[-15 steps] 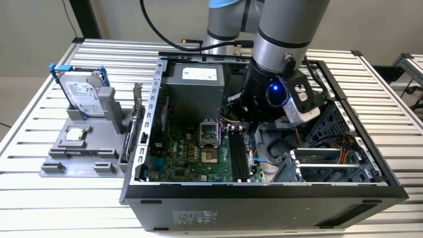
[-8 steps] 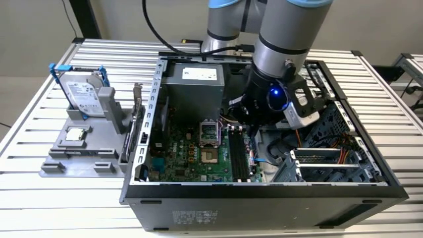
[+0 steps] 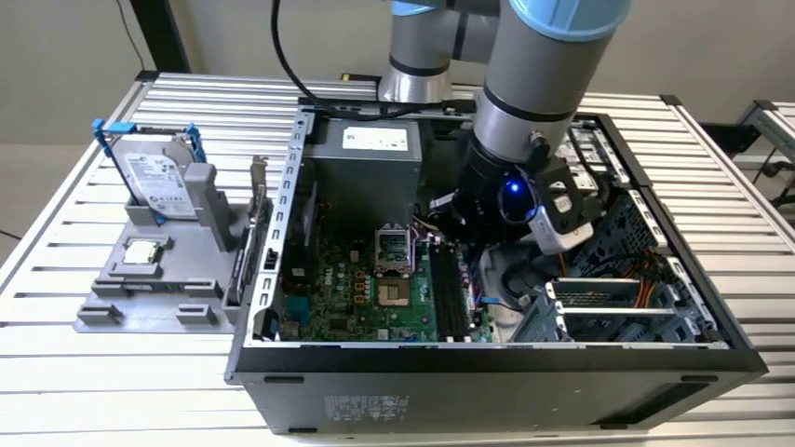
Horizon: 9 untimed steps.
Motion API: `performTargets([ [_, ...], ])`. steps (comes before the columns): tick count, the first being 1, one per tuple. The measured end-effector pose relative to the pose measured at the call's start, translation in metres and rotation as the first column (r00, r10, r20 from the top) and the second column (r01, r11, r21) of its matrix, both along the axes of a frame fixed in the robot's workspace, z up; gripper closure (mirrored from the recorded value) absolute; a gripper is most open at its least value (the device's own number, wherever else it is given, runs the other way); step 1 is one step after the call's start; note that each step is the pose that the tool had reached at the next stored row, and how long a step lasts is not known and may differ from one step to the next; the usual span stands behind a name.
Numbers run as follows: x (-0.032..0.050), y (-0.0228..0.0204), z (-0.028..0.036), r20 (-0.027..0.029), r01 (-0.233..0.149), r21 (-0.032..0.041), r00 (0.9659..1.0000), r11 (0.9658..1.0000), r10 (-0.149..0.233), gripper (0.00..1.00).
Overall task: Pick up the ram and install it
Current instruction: 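Insert the ram into the slot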
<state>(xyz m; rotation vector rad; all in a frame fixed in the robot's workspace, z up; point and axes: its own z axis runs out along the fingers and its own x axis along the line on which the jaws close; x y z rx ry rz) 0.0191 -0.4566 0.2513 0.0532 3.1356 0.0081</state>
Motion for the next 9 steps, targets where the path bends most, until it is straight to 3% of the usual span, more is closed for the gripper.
performTargets([
  [9,0.0014,-0.0034,-0.0124,-0.0026,0.000,-0.0001,1.0000,1.0000,0.000,1.00],
])
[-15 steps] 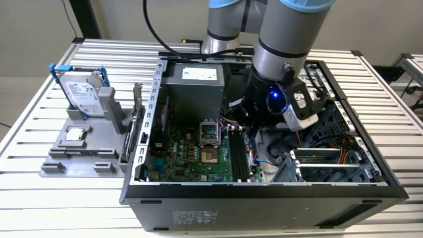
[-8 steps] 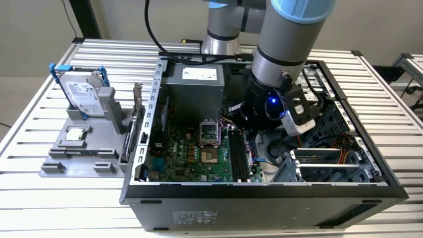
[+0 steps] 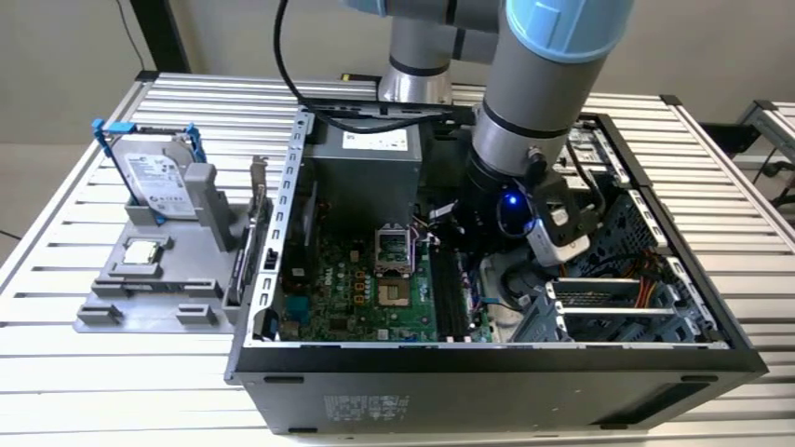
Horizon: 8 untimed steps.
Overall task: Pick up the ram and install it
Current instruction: 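Insert the ram into the slot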
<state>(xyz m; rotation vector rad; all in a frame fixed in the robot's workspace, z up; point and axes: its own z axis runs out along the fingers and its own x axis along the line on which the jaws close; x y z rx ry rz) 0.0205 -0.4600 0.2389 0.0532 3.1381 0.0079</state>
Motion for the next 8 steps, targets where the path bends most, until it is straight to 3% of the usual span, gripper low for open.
performTargets([
  [8,0.0001,-0.0050,-0.0070,-0.0076,0.000,0.0002,1.0000,1.0000,0.000,1.00],
])
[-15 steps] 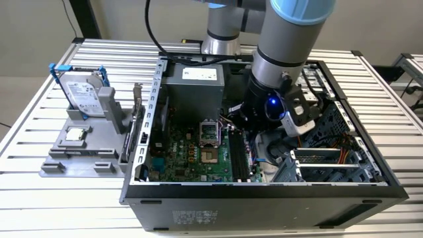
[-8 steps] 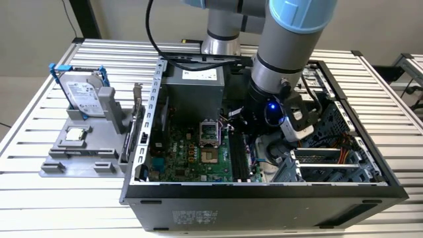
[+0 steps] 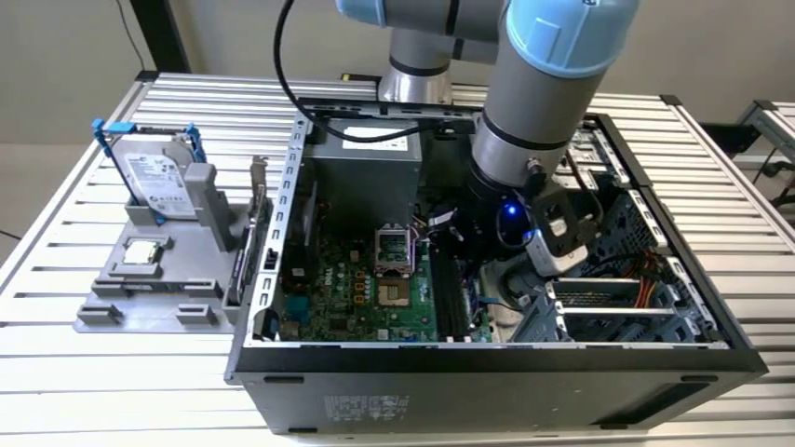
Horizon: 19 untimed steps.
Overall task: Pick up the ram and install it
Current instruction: 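Insert the ram into the slot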
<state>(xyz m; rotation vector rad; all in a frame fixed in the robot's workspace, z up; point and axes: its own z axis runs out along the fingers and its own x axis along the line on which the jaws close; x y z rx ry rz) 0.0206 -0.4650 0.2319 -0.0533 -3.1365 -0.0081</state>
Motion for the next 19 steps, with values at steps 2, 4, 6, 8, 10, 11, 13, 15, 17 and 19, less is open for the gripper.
performTargets([
  [2,0.0000,-0.0006,-0.0013,-0.0024,0.000,-0.0002,1.0000,1.0000,0.000,1.00],
  [4,-0.0001,-0.0010,-0.0025,-0.0040,0.000,-0.0002,1.0000,1.0000,0.000,1.00],
  [6,0.0000,-0.0010,-0.0036,-0.0069,0.000,-0.0004,1.0000,1.0000,0.000,1.00],
  [8,-0.0001,-0.0010,-0.0056,-0.0098,0.000,-0.0015,1.0000,1.0000,0.000,1.00],
  [10,-0.0001,-0.0011,-0.0068,-0.0121,0.000,-0.0021,0.9999,1.0000,0.000,1.00],
  [11,-0.0001,-0.0013,-0.0071,-0.0130,0.000,-0.0023,0.9999,1.0000,0.000,1.00],
  [13,-0.0001,-0.0013,-0.0083,-0.0140,0.000,-0.0024,0.9999,1.0000,0.000,1.00],
  [15,-0.0001,-0.0014,-0.0093,-0.0157,0.000,-0.0034,0.9999,1.0000,0.000,1.00],
  [17,-0.0001,-0.0015,-0.0103,-0.0176,0.000,-0.0039,0.9998,1.0000,0.000,1.00],
  [19,-0.0001,-0.0015,-0.0116,-0.0192,0.000,-0.0048,0.9998,1.0000,0.000,1.00],
])
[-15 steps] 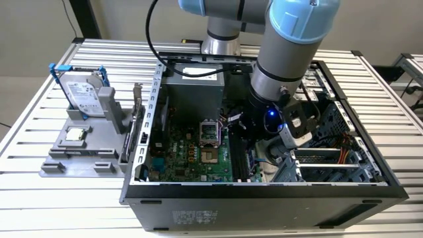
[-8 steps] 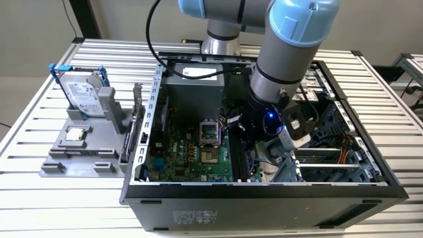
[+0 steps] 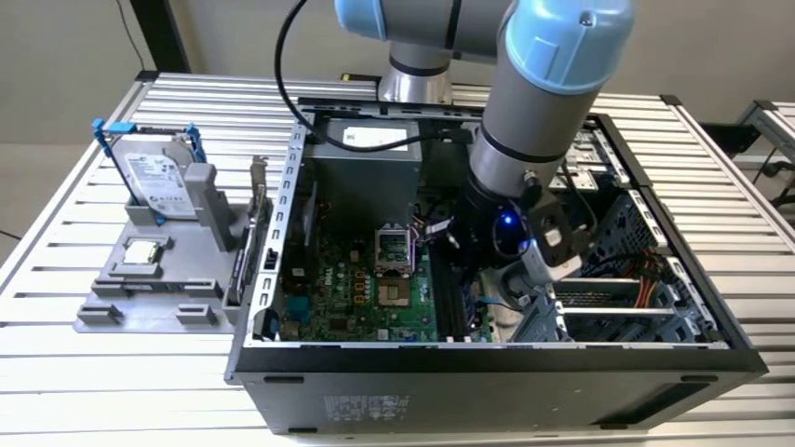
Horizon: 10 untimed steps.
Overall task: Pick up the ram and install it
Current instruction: 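Insert the ram into the slot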
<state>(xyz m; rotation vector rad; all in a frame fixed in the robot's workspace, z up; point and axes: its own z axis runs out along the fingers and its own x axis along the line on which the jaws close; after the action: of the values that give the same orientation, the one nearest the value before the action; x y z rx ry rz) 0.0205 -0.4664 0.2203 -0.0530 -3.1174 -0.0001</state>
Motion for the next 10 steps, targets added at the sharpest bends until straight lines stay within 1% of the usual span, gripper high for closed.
performTargets([
  [10,0.0000,-0.0008,-0.0019,-0.0049,0.000,-0.0007,1.0000,1.0000,0.000,1.00],
])
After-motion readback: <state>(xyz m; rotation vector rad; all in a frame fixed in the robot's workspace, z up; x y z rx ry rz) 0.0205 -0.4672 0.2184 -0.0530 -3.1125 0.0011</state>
